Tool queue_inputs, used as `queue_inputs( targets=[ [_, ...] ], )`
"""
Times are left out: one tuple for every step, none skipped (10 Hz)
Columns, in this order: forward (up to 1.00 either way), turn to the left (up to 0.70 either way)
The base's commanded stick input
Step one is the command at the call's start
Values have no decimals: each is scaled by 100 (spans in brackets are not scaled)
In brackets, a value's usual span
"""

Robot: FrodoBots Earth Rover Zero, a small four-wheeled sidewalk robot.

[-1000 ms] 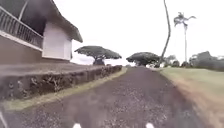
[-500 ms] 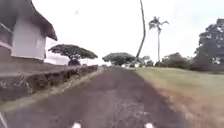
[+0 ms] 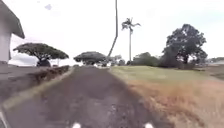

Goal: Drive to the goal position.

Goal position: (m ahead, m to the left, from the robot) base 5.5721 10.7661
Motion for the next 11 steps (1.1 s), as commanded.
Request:
queue_inputs(
  targets=[
    [70, 0],
    [70, 0],
    [70, 0],
    [70, 0],
    [70, 0],
    [70, 0],
    [70, 0],
    [70, 0],
    [70, 34],
    [70, 35],
    [70, 35]
  ],
)
